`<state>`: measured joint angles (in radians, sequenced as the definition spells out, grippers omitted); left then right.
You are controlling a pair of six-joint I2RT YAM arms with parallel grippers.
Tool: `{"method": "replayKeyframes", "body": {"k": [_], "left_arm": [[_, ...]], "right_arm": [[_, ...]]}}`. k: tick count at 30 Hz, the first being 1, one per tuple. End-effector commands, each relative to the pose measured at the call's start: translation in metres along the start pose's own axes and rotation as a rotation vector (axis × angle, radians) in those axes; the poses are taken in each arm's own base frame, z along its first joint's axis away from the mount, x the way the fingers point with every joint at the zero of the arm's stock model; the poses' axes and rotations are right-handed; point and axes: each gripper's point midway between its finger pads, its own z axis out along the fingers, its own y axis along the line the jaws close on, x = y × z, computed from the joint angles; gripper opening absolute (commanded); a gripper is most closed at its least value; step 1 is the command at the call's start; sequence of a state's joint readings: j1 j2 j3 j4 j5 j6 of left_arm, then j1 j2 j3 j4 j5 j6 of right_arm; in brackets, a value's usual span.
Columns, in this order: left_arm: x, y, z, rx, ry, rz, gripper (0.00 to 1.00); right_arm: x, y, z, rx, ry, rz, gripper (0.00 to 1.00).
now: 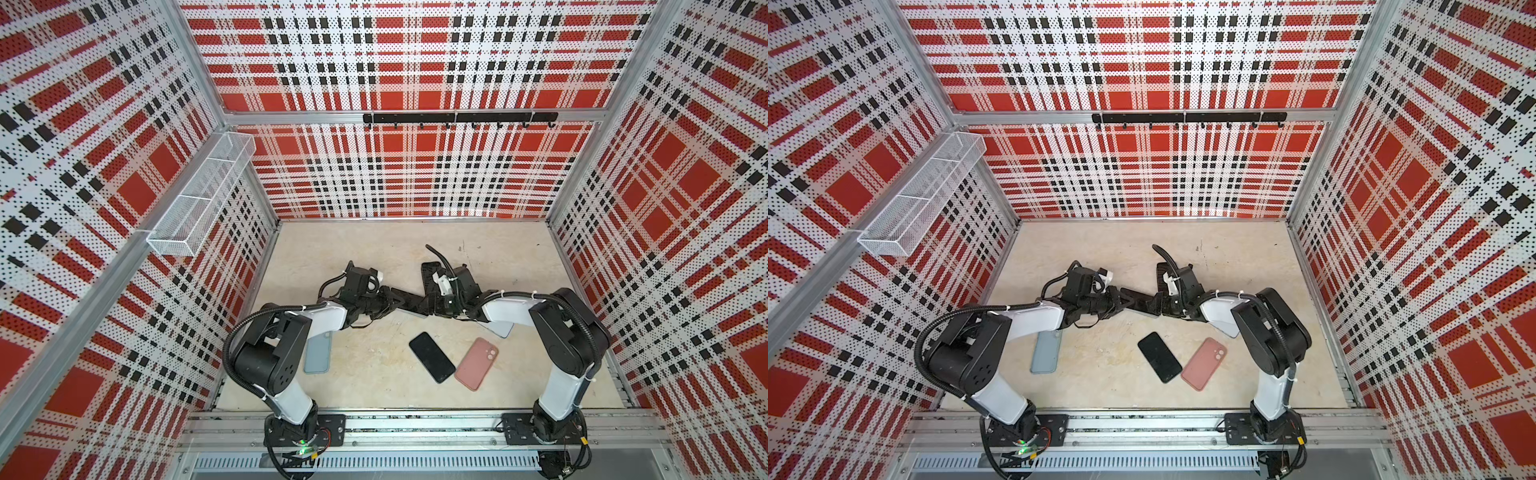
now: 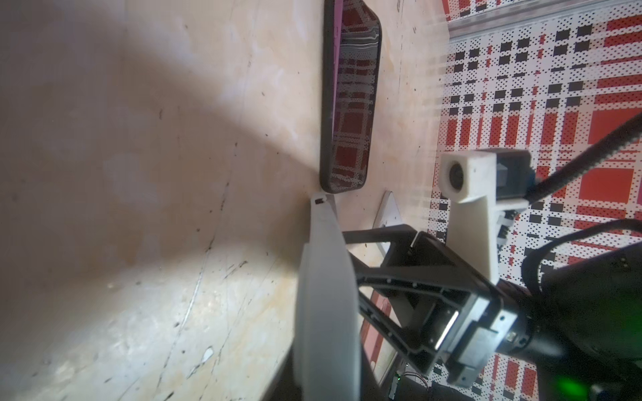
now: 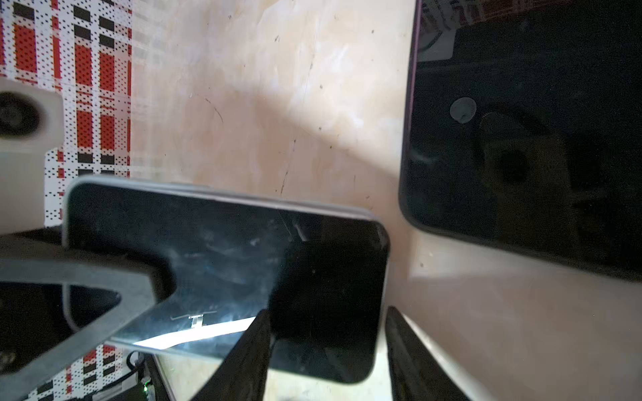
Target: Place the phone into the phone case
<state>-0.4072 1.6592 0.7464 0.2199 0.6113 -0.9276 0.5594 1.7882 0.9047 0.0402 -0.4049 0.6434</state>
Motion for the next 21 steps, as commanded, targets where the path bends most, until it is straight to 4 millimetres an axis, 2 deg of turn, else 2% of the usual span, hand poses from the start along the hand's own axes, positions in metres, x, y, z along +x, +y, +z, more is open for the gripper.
{"method": "replayKeyframes", "body": {"k": [1, 5, 11, 15, 18, 21], "left_arm": [[-0.001, -0.029, -0.010, 0.096, -0.001, 0.040, 0.00], [-0.004, -0.063, -0.020, 0.194, 0.032, 0.105, 0.00], [-0.008, -0.140, -0.049, 0.380, 0.074, 0.243, 0.00], [-0.006, -0.191, -0.074, 0.496, 0.104, 0.341, 0.00], [0.000, -0.221, -0.090, 0.565, 0.136, 0.400, 0.00], [0.004, -0.242, -0.102, 0.606, 0.147, 0.436, 0.00]], "right_arm": [[-0.015, 0.007, -0.034, 0.001, -0.075, -0.035, 0.58], [-0.037, 0.011, -0.082, -0.016, -0.171, -0.067, 0.61], [-0.055, 0.028, -0.165, -0.173, -0.281, -0.127, 0.64], [-0.055, 0.054, -0.220, -0.358, -0.333, -0.180, 0.65], [-0.047, 0.079, -0.245, -0.470, -0.325, -0.250, 0.65], [-0.039, 0.101, -0.261, -0.570, -0.313, -0.309, 0.65]]}}
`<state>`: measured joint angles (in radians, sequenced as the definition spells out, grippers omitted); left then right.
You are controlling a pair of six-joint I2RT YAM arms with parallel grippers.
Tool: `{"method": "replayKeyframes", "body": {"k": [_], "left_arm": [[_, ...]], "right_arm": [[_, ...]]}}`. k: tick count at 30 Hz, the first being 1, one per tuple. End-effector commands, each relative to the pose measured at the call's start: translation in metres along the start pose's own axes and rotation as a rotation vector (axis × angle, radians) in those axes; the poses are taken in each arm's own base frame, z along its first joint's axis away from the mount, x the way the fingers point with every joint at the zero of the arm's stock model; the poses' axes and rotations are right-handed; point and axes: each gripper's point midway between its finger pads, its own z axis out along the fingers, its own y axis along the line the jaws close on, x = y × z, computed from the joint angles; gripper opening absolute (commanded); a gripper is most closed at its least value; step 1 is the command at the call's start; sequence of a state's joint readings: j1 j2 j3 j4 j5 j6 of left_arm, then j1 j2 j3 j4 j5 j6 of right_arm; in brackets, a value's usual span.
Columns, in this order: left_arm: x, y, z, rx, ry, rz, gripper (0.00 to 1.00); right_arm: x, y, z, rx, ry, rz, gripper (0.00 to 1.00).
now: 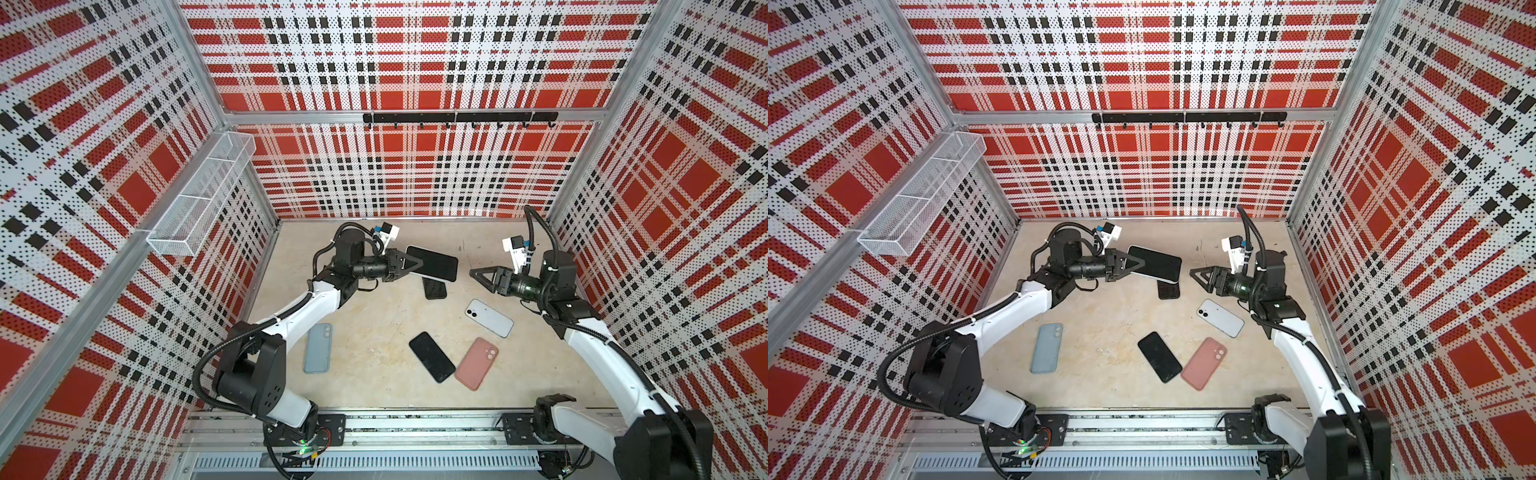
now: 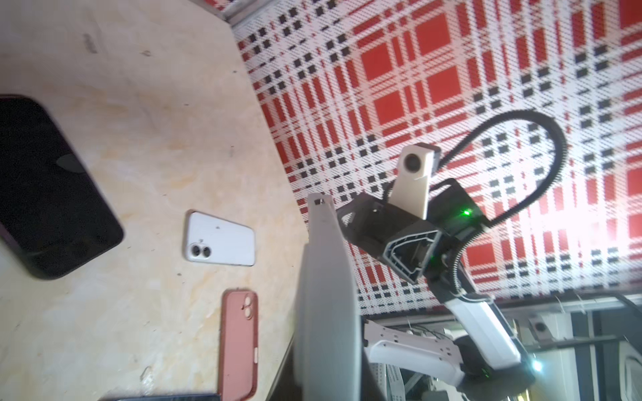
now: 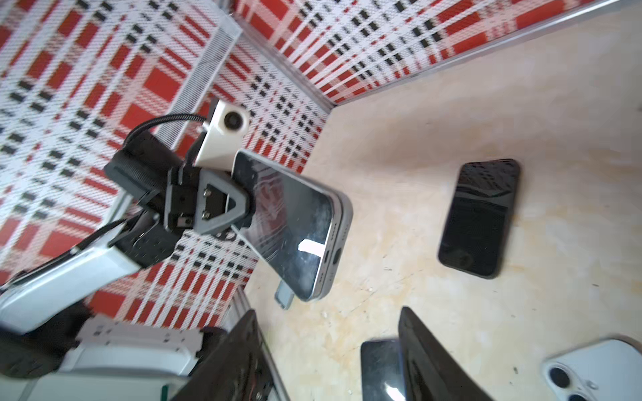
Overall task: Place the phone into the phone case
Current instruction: 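Lift the cased phone upright with both grippers, holding it between them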
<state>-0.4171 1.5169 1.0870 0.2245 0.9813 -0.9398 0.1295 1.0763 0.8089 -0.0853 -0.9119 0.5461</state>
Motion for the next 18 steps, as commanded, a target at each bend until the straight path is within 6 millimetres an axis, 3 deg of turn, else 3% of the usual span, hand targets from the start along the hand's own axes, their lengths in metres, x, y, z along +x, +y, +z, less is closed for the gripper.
{"method": "replayKeyframes", "body": {"k": [1, 6, 11, 18], "left_arm": [[0.003, -0.054, -0.003, 0.126, 0.053, 0.095, 0.00], [0.002, -0.078, -0.002, 0.165, 0.056, 0.123, 0.00], [0.005, -0.089, 0.003, 0.188, 0.066, 0.128, 0.00], [0.007, -0.093, 0.010, 0.198, 0.074, 0.121, 0.00]], "right_arm": [[0.005, 0.046, -0.009, -0.210, 0.046, -0.074, 0.65], [0.001, 0.061, -0.012, -0.320, 0.018, -0.058, 0.65], [0.006, 0.059, -0.005, -0.352, 0.041, -0.025, 0.59], [0.009, 0.059, -0.004, -0.355, 0.042, -0.037, 0.42]]}}
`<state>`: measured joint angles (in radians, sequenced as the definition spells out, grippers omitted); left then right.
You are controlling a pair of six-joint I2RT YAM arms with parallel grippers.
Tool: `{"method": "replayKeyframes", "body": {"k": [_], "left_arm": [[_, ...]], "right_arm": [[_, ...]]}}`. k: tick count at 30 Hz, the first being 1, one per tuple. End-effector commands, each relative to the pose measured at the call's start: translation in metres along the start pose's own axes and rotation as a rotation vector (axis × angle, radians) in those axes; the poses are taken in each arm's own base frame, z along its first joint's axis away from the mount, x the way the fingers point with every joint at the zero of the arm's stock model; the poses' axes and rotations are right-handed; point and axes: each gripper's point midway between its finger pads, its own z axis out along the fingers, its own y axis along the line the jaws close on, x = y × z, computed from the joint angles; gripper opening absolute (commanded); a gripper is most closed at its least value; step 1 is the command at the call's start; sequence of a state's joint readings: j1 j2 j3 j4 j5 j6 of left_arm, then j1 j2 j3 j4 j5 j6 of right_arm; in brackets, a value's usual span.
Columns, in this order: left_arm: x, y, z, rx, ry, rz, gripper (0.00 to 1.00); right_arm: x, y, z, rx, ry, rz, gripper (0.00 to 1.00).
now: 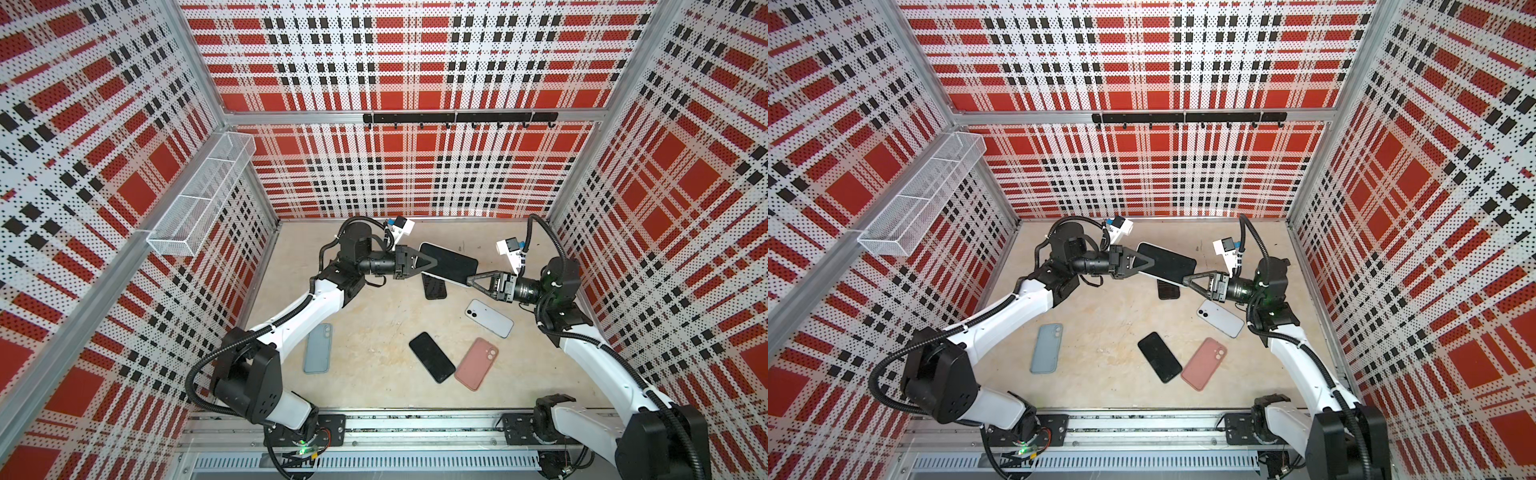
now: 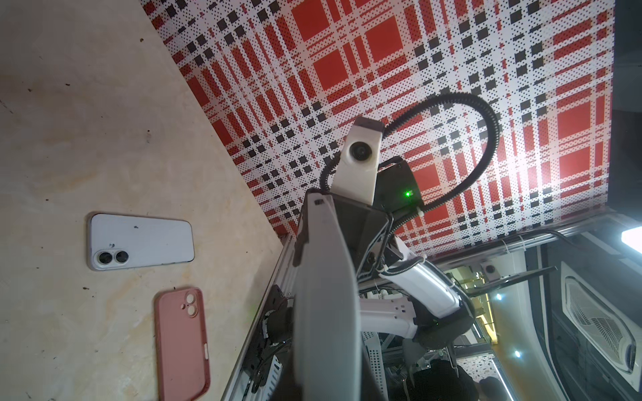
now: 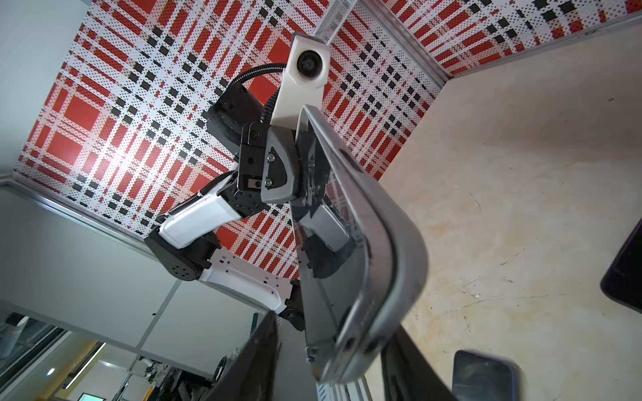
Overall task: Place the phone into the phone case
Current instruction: 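Lift the cased phone upright with both grippers, holding it between them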
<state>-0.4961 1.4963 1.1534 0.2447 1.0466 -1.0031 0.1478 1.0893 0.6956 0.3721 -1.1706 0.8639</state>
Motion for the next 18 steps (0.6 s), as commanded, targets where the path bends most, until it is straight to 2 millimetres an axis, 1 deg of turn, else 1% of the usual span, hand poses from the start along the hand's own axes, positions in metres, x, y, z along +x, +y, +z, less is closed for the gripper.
{"method": "replayKeyframes", "body": {"k": [1, 2, 4, 8, 10, 11, 14, 15, 17, 18], "left_arm": [[-0.010, -0.039, 0.000, 0.076, -0.012, 0.090, 0.00], [-0.010, -0.039, 0.000, 0.077, -0.013, 0.089, 0.00], [-0.011, -0.042, 0.002, 0.084, -0.013, 0.091, 0.00], [-0.013, -0.041, 0.003, 0.087, -0.013, 0.089, 0.00], [-0.013, -0.040, 0.004, 0.088, -0.011, 0.087, 0.00], [-0.013, -0.040, 0.004, 0.087, -0.012, 0.086, 0.00], [-0.013, -0.038, 0.004, 0.089, -0.009, 0.082, 0.00], [-0.012, -0.038, 0.006, 0.090, -0.006, 0.082, 0.00], [-0.012, -0.037, 0.005, 0.090, -0.005, 0.084, 0.00], [-0.011, -0.037, 0.005, 0.091, -0.003, 0.085, 0.00]], "right_arm": [[-0.001, 0.009, 0.001, -0.035, 0.000, -0.060, 0.39], [0.000, 0.007, 0.001, -0.033, 0.000, -0.058, 0.34], [0.001, 0.002, 0.001, -0.024, -0.002, -0.051, 0.30], [0.002, -0.008, 0.002, -0.006, -0.011, -0.040, 0.13], [0.002, -0.014, 0.003, 0.006, -0.017, -0.031, 0.03], [0.001, -0.016, 0.003, 0.013, -0.022, -0.029, 0.00], [-0.002, -0.021, 0.002, 0.031, -0.036, -0.024, 0.00], [-0.004, -0.021, 0.002, 0.036, -0.043, -0.025, 0.13], [-0.009, -0.020, -0.001, 0.042, -0.060, -0.035, 0.22], [-0.013, -0.019, -0.002, 0.045, -0.071, -0.041, 0.33]]}}
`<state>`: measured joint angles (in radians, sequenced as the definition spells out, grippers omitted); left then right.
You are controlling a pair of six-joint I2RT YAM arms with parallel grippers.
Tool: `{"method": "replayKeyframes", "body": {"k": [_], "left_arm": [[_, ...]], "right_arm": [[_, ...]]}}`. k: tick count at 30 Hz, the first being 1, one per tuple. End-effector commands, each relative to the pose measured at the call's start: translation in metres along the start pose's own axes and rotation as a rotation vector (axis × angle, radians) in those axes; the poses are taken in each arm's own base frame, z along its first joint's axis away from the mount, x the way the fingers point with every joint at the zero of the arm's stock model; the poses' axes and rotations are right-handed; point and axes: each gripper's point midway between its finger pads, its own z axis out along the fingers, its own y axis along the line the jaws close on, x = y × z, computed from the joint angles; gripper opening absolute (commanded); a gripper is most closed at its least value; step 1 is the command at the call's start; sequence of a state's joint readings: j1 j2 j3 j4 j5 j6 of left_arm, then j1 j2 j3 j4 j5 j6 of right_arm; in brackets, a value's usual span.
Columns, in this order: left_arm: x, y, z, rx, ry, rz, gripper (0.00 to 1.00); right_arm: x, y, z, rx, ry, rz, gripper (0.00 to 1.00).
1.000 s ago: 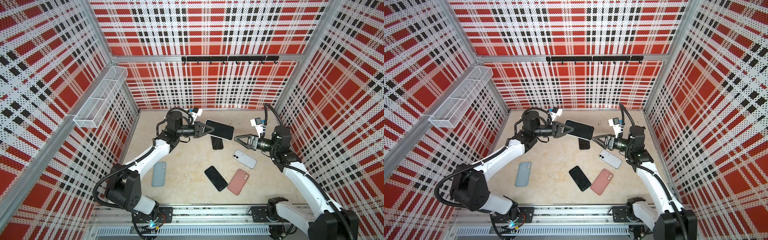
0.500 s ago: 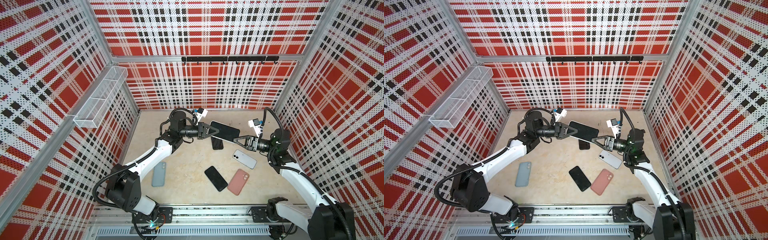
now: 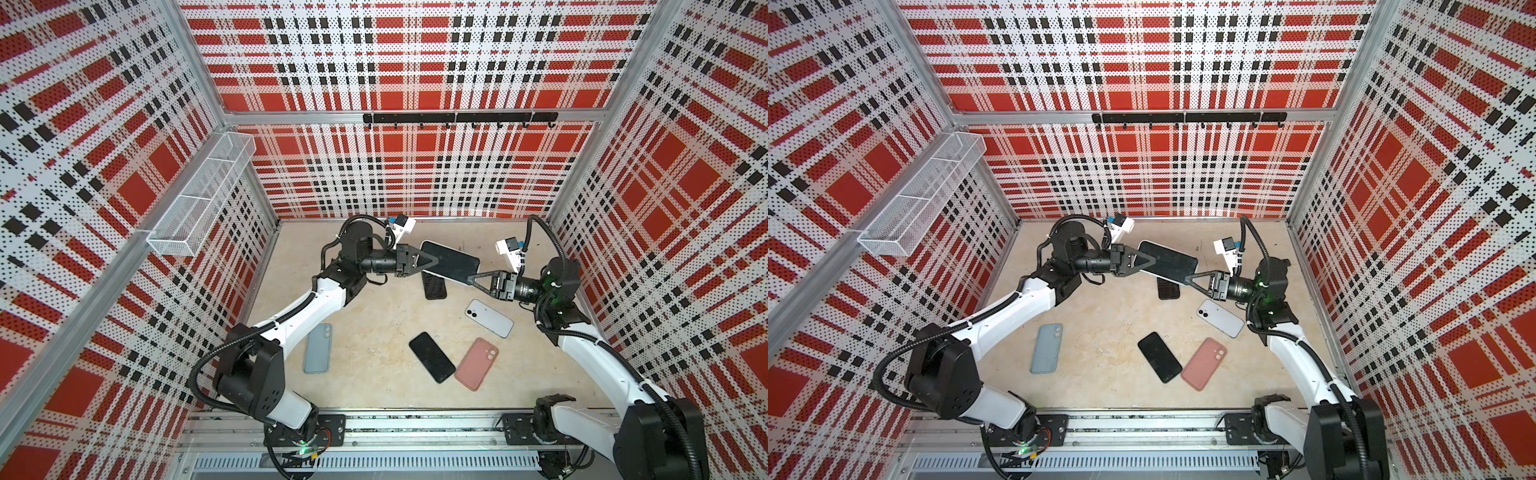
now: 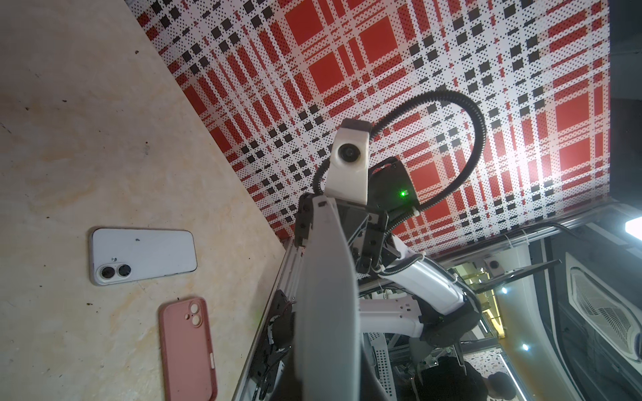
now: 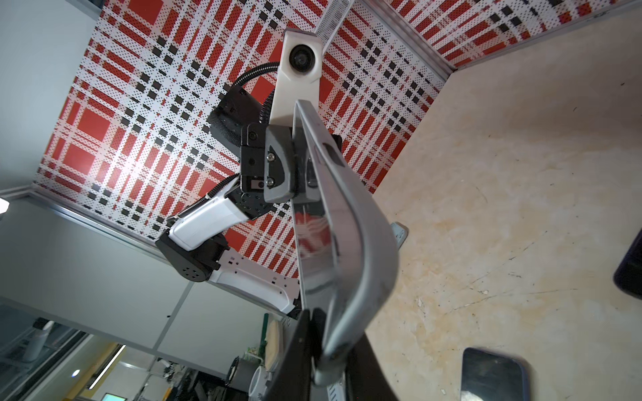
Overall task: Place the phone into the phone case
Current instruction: 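Lift the cased phone upright with both grippers, holding it between them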
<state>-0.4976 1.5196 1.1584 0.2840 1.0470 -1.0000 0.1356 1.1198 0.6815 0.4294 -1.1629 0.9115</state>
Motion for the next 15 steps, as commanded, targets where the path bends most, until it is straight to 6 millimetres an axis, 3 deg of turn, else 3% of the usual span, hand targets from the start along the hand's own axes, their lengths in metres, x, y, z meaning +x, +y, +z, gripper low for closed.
{"method": "replayKeyframes", "body": {"k": [1, 9, 15], "left_arm": [[-0.008, -0.038, 0.002, 0.080, 0.001, 0.061, 0.00], [-0.001, -0.026, 0.006, 0.068, 0.009, 0.040, 0.00], [0.002, -0.019, 0.008, 0.062, 0.003, 0.025, 0.00]], "right_arm": [[-0.013, -0.007, -0.002, 0.037, -0.063, -0.083, 0.36], [-0.041, 0.002, 0.000, 0.026, -0.131, -0.116, 0.40], [-0.054, -0.001, 0.000, 0.013, -0.197, -0.098, 0.31]]}}
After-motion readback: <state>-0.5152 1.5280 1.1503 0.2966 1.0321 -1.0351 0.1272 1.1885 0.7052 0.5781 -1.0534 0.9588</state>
